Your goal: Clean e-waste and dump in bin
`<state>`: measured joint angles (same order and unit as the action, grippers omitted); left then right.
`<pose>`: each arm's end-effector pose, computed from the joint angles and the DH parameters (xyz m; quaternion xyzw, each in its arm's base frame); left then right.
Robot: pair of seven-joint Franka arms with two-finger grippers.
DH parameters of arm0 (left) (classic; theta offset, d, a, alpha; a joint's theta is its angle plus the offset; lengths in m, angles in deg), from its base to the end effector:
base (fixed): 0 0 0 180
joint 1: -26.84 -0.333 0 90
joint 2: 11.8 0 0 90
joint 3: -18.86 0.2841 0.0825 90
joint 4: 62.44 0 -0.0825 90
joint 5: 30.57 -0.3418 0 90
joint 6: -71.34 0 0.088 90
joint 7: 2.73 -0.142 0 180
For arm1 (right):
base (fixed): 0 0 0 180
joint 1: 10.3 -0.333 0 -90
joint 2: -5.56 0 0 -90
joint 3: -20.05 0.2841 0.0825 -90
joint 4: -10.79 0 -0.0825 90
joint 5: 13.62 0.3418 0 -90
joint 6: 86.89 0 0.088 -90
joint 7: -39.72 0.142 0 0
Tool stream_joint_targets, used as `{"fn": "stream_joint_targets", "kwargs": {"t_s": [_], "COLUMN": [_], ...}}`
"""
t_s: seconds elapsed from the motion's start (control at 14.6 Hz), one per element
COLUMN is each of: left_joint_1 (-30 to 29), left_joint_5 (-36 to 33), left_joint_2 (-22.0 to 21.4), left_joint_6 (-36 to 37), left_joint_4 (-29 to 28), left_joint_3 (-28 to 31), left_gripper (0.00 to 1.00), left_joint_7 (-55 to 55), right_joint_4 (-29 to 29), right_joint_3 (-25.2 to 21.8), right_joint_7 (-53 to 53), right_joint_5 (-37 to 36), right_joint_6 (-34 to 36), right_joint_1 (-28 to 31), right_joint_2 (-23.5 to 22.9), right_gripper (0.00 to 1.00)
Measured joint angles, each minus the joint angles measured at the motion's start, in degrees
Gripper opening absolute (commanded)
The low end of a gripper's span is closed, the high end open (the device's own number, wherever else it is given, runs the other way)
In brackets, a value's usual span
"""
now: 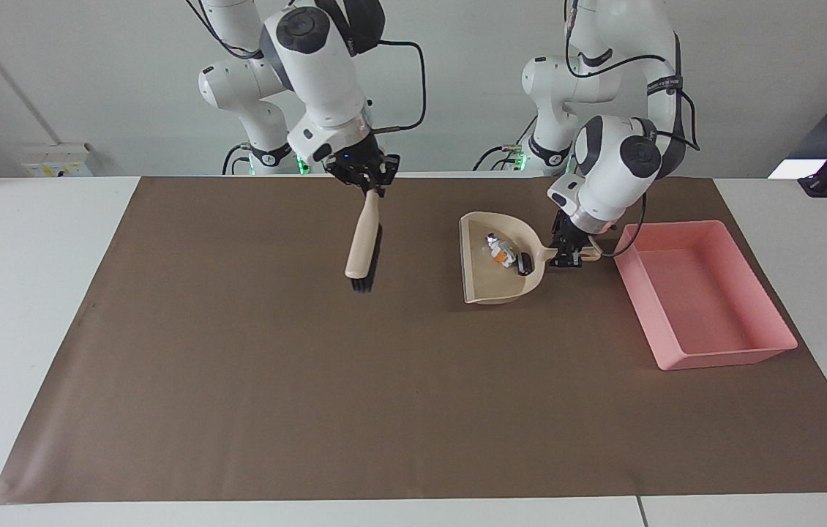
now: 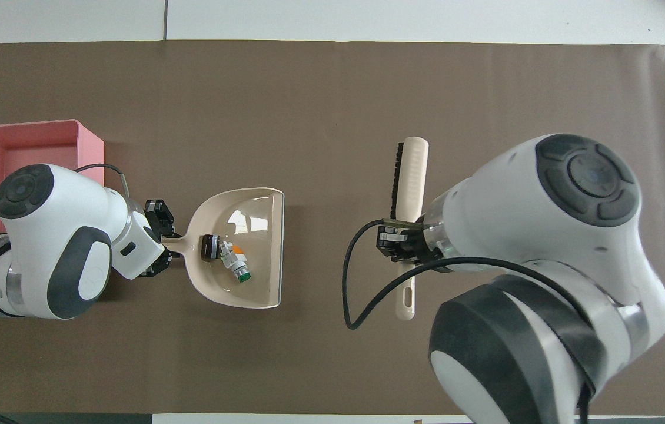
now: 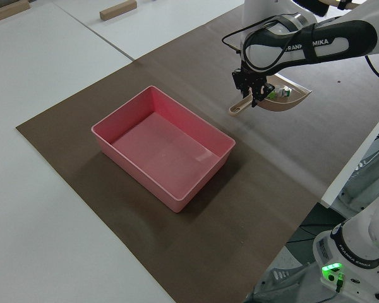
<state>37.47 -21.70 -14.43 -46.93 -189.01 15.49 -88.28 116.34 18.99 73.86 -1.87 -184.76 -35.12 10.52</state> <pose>0.4559 -0.1269 0.3490 0.6737 -0.7345 -0.0021 0.0814 0.4384 0.2214 0.4981 -0.9888 0.1062 0.0700 0.0777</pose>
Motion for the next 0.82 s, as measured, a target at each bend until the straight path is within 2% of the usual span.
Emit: {"fn": "stream_joint_targets", "kwargs": {"t_s": [0.34,0.82], "left_joint_1": [-8.72,-23.67], "left_joint_5": [0.03,0.05], "left_joint_2": [-0.42,0.83], "left_joint_6": [9.24,13.77], "left_joint_4": [10.52,16.08], "left_joint_3": [0.58,0.99], "left_gripper": [0.0,0.0], "left_joint_7": [-3.66,-9.06], "right_joint_4": [-2.23,-1.21], "right_joint_3": [-0.33,-0.28], "right_joint_7": [-11.12,-15.56], "right_joint_5": [-1.97,-3.33], "right_joint_6": [7.89,11.4], "right_joint_1": [10.54,16.86], "right_joint_2": [1.96,2.14], "right_gripper": [0.0,0.0]}}
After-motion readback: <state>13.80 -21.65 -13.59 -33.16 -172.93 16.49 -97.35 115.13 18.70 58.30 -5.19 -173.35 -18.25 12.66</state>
